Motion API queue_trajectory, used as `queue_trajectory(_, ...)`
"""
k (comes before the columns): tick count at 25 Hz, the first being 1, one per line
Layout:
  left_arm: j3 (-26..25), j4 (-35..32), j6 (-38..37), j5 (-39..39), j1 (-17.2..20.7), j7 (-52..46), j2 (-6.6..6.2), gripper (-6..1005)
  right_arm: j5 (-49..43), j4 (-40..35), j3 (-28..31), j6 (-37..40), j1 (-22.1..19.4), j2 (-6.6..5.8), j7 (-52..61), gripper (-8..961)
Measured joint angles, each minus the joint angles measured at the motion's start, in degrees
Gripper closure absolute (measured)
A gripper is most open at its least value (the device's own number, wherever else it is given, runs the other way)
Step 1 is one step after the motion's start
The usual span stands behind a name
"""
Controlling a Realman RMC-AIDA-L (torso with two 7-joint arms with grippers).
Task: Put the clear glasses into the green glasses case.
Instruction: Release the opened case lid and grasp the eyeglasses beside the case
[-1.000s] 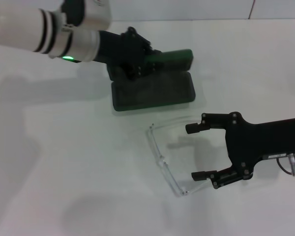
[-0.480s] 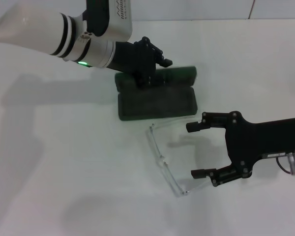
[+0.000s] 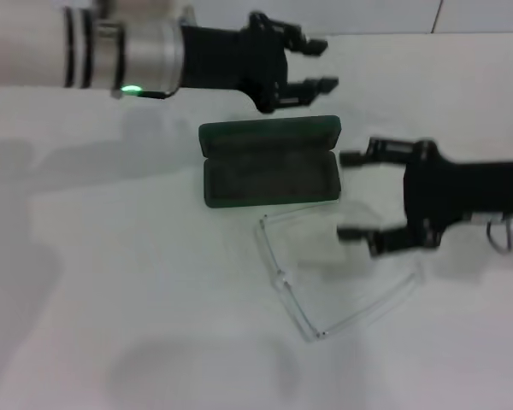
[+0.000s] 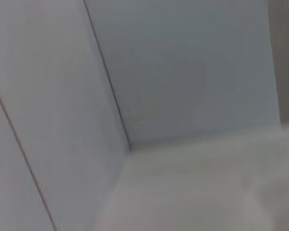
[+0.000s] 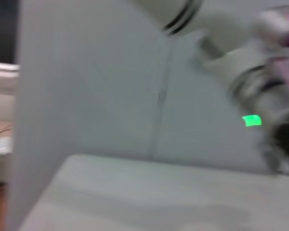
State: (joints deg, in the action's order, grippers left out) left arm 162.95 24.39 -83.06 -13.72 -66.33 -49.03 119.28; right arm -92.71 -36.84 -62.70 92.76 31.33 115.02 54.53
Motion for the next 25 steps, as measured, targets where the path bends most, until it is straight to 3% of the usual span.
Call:
queue_trajectory(2, 0.0, 0.8, -4.9, -6.1, 2.6, 1.2, 0.05, 527, -0.2, -2.0, 1.8, 0.0, 0.8, 0.05, 2.2, 80)
queue_trajectory(8, 0.0, 0.6, -14.5, -21.3, 14.2, 3.0, -0.01, 516, -8.7, -15.3, -1.4, 0.0, 2.4, -0.05, 4.2, 81)
queue_trajectory(13, 0.0, -1.3, -18.0, -29.6, 22.8, 3.3, 0.15, 436, -17.7, -19.9, -3.4, -0.4, 10.2, 0.13, 14.8, 81)
queue_trajectory(19, 0.0, -3.7, -18.4, -32.3, 28.5, 5.6, 0.2, 317, -26.0, -23.0, -15.2, -1.4, 15.6, 0.32, 15.5, 82)
queue_trajectory(25, 0.0, -5.7, -18.3, -32.5, 30.8, 6.4, 0.21, 191, -29.6, -26.4, -20.5, 1.5, 18.6, 0.32, 10.0, 83)
